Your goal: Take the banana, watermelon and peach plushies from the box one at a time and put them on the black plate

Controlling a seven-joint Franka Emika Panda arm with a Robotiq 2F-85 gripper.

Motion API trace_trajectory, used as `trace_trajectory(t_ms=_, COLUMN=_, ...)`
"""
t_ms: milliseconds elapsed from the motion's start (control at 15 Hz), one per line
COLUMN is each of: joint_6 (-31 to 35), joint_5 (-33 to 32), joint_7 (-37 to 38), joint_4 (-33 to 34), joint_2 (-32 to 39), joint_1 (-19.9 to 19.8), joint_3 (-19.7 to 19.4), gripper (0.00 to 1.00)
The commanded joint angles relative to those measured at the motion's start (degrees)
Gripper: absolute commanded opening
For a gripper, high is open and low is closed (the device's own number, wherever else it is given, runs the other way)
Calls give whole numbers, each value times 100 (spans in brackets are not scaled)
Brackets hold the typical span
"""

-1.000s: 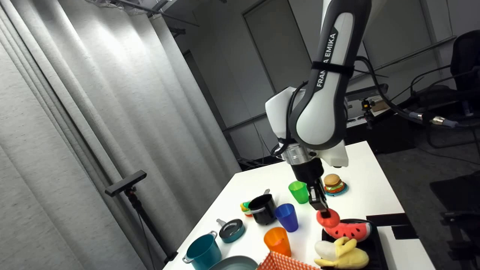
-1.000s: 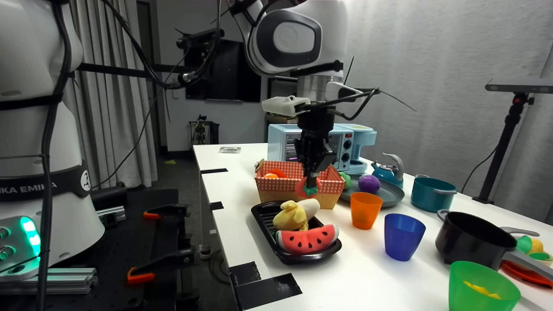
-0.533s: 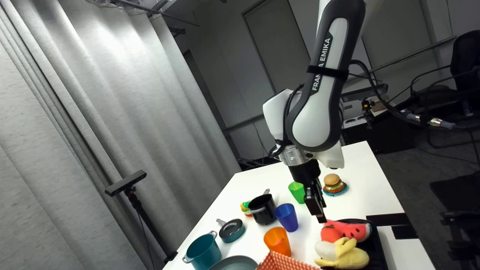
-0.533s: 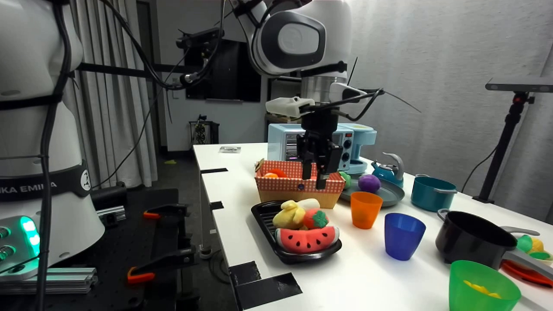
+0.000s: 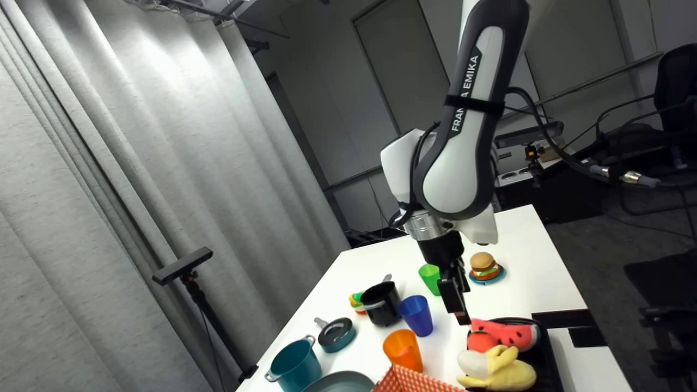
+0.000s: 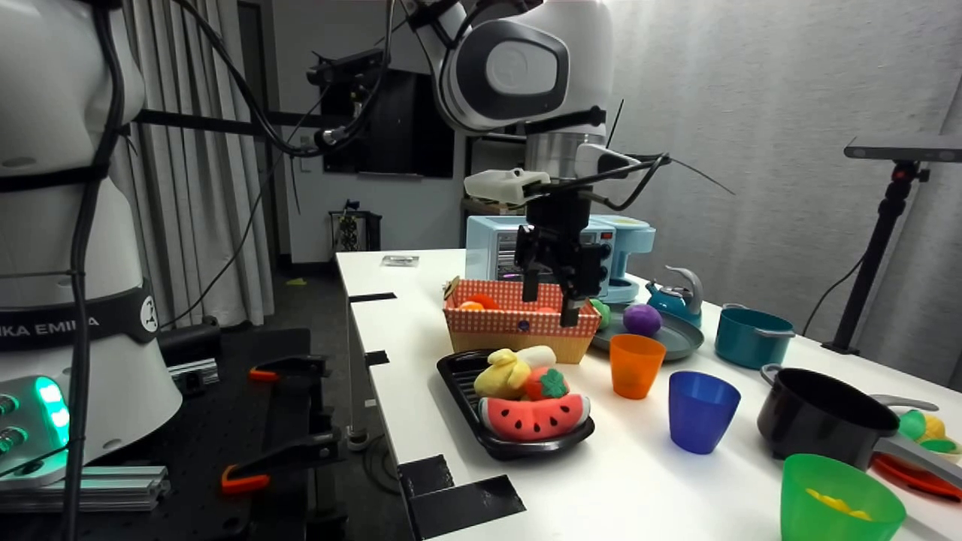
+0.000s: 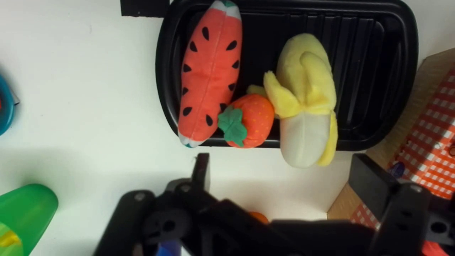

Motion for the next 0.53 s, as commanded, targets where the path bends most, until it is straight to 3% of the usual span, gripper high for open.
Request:
trace_trajectory(t_ms=0, joint_6=-30, joint_5=-10, joint_7=103, joint_4=-38, joint_2=-174, joint_1=-35, joint_3=39, gripper=100)
trace_trajectory(t_ms=467, joint_6=-180, joint_5=-90, joint_7=183, joint_4=-228, joint_2=-738, joint_1=27, joint_3=86, gripper=100)
